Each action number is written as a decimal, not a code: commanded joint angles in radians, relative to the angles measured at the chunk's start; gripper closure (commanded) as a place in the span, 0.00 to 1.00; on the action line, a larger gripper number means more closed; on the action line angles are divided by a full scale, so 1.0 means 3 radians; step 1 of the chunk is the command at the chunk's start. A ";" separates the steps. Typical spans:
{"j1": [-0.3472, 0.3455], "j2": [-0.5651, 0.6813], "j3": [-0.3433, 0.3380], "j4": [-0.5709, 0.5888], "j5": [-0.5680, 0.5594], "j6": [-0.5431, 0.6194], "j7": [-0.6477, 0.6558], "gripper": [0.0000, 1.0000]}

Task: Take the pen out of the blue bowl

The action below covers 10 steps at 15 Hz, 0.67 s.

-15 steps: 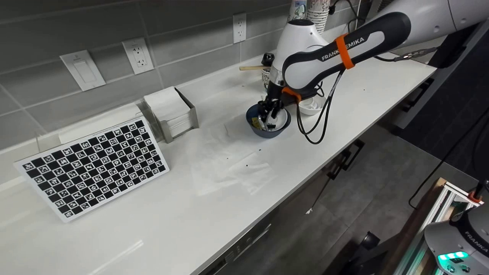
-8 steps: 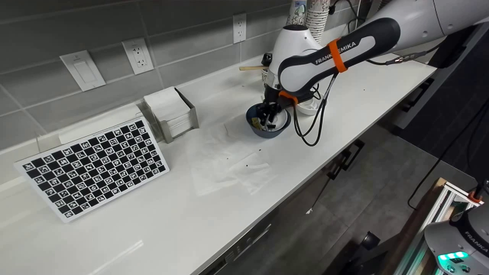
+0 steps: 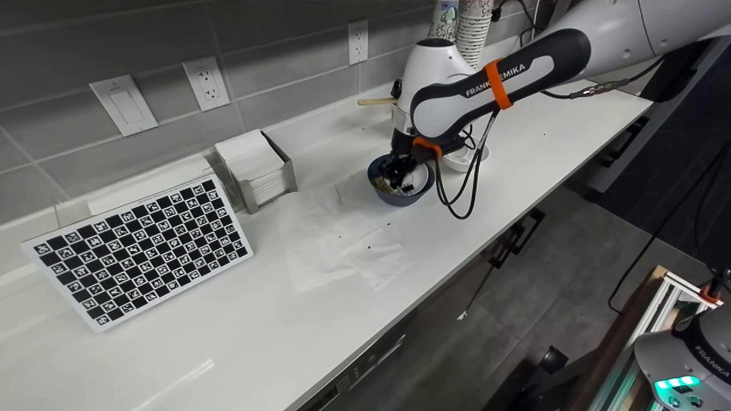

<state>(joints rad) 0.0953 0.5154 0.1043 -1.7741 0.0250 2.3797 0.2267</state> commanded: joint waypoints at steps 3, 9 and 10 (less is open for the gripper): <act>0.0003 -0.0311 0.0018 -0.0097 0.0174 -0.0038 -0.0131 0.97; 0.0026 -0.0719 0.0246 -0.0192 0.0521 -0.0208 -0.0519 0.97; 0.0073 -0.0702 0.0269 -0.0160 0.0490 -0.0273 -0.0562 0.97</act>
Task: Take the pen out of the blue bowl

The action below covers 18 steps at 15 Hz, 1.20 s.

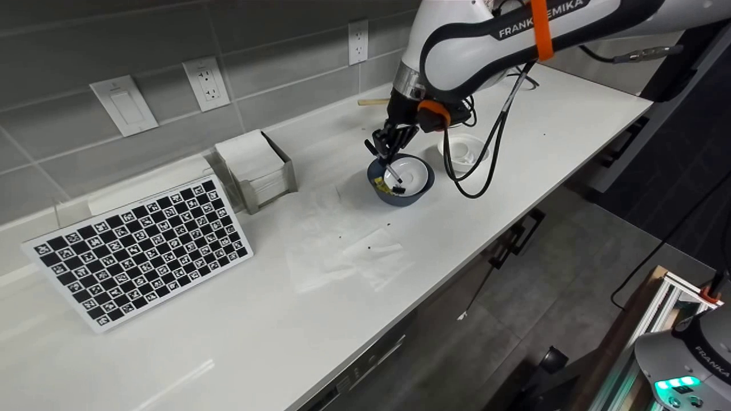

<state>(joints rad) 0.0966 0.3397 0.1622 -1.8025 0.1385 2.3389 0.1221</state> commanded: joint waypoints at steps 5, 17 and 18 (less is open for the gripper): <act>0.0287 0.0116 0.0113 0.0170 -0.0078 -0.0457 -0.0169 0.97; 0.0815 0.0866 -0.0222 0.0833 -0.0875 -0.0551 0.0563 0.60; 0.0819 0.0897 -0.0229 0.0896 -0.0856 -0.0595 0.0577 0.55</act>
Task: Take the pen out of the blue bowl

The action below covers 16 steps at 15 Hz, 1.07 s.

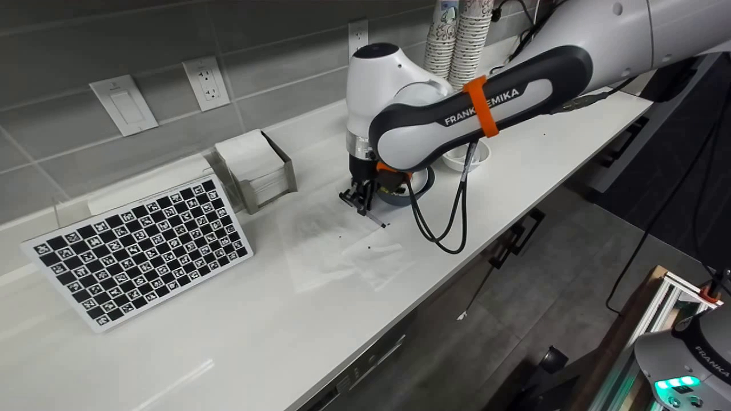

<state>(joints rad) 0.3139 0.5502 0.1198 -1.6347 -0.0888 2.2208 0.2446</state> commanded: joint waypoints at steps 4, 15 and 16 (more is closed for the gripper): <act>0.0007 -0.0014 -0.0001 0.0291 0.0116 -0.0379 0.0093 0.27; -0.1054 -0.1581 0.0354 -0.1611 0.2532 0.0142 -0.1878 0.00; -0.0864 -0.1218 0.0218 -0.1120 0.2136 -0.0076 -0.1608 0.00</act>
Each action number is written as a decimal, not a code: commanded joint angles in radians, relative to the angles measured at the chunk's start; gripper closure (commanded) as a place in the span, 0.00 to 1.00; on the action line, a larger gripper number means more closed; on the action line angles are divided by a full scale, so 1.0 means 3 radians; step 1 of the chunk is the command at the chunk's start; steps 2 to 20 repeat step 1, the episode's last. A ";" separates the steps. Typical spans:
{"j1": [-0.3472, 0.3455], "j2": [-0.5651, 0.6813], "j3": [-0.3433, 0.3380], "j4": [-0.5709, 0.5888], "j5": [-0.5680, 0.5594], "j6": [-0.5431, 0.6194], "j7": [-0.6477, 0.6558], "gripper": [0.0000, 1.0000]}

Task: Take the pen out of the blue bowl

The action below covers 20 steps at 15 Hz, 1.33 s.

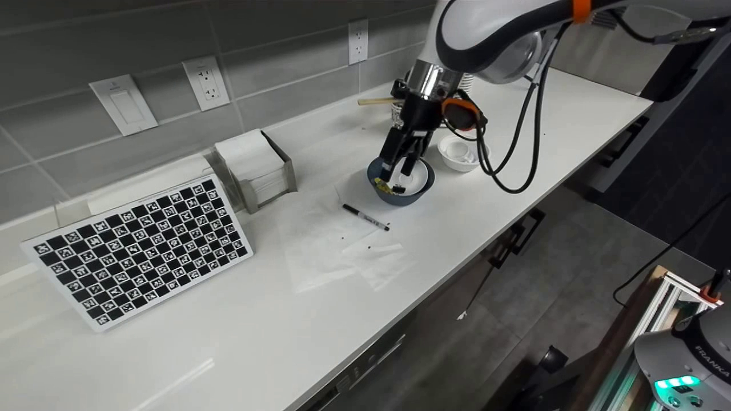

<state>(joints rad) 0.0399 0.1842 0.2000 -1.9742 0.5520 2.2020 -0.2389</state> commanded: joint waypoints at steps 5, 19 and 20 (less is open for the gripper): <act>0.0009 -0.0108 -0.0063 -0.0146 0.0169 0.0044 -0.0129 0.00; 0.0009 -0.0108 -0.0063 -0.0146 0.0169 0.0044 -0.0129 0.00; 0.0009 -0.0108 -0.0063 -0.0146 0.0169 0.0044 -0.0129 0.00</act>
